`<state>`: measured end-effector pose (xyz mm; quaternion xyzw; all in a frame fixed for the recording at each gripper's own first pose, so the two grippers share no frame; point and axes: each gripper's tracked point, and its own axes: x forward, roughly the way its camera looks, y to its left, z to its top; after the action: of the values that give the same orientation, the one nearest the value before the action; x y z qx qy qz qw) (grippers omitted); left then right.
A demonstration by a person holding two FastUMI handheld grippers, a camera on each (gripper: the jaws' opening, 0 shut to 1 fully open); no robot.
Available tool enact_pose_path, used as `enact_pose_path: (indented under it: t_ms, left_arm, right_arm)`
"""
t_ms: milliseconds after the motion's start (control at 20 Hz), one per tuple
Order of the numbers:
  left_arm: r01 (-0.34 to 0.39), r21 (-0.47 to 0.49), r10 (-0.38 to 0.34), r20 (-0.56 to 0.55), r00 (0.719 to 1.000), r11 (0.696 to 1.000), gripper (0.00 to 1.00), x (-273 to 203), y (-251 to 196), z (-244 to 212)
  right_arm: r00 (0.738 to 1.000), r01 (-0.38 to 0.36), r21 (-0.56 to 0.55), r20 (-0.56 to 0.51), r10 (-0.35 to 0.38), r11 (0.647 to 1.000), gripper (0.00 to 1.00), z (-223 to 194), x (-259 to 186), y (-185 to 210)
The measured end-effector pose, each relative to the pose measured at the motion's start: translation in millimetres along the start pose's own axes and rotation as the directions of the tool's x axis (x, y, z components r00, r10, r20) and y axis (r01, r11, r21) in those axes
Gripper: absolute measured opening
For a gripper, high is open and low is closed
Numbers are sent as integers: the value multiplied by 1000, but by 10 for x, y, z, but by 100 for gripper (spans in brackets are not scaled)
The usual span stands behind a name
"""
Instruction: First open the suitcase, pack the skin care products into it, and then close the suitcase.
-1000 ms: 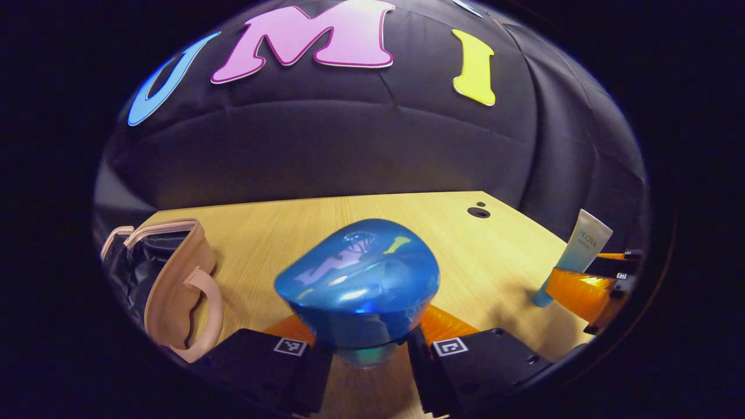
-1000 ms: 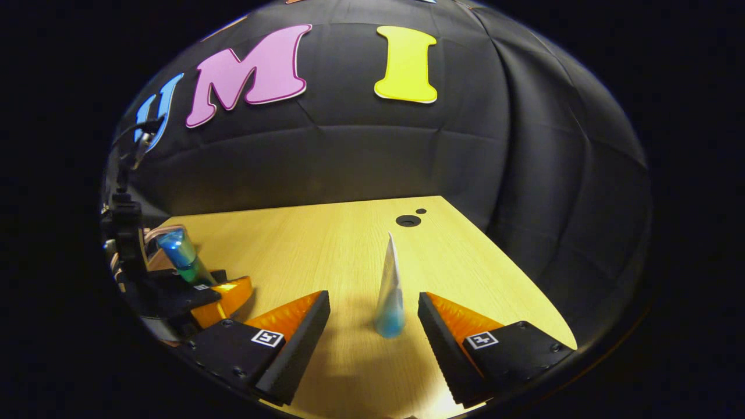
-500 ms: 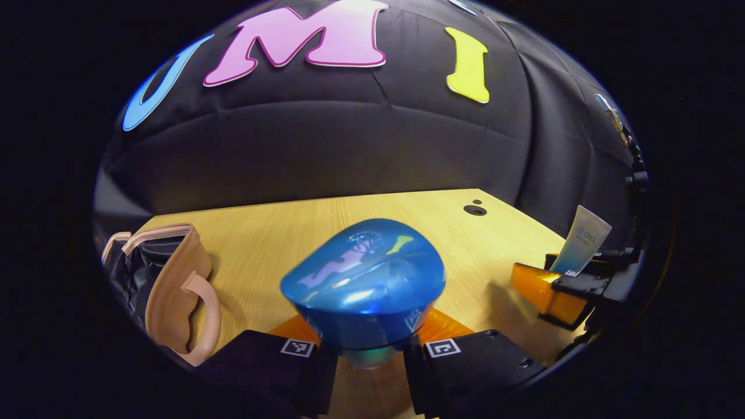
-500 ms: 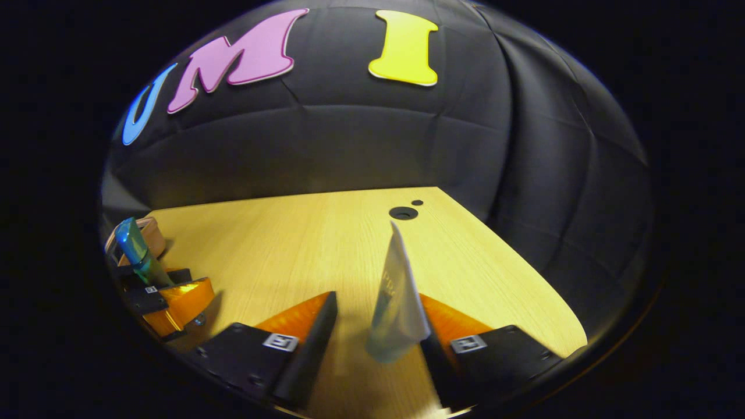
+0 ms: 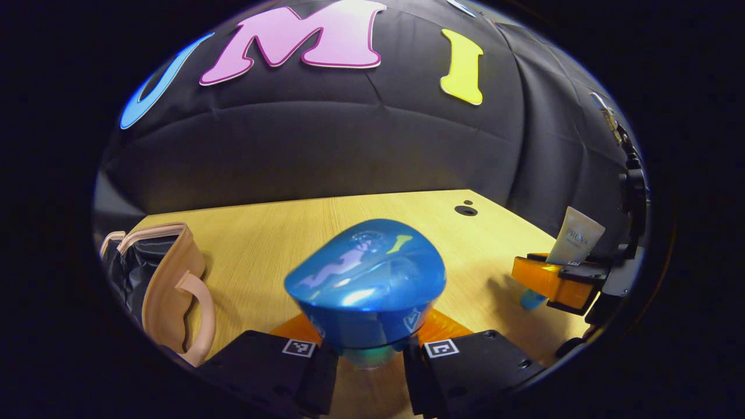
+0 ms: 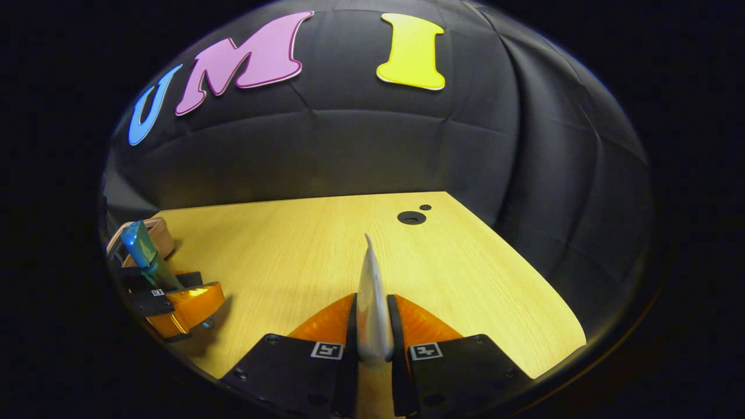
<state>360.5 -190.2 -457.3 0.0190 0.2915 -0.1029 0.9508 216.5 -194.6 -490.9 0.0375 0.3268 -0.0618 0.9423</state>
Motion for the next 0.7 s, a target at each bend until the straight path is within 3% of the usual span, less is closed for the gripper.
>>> enact_pose_path:
  t_ms: [300, 350, 400, 550, 650, 700]
  left_arm:
    - [-19, -43, 21, 55, 998, 999, 53, -181, 133, 124]
    - [-27, -40, 29, 71, 997, 999, 53, -264, 180, 199]
    - [-29, -41, 33, 93, 995, 999, 53, -353, 219, 304]
    - [-31, -87, 42, 131, 990, 996, 53, -749, 467, 609]
    - [-74, -120, 91, 145, 985, 990, 49, -1042, 786, 780]
    - [-111, -133, 131, 147, 981, 985, 52, -1208, 1005, 848]
  right_arm:
    - [996, -79, -47, 40, 81, 996, 26, 279, -259, 301]
    - [994, -100, -49, 43, 102, 994, 21, 325, -315, 389]
    - [991, -125, -56, 48, 127, 991, 26, 385, -382, 505]
    - [976, -203, -75, 63, 208, 976, 26, 541, -614, 896]
    - [964, -253, -95, 59, 260, 963, 21, 622, -799, 1198]
    - [956, -279, -96, 70, 287, 955, 26, 725, -914, 1365]
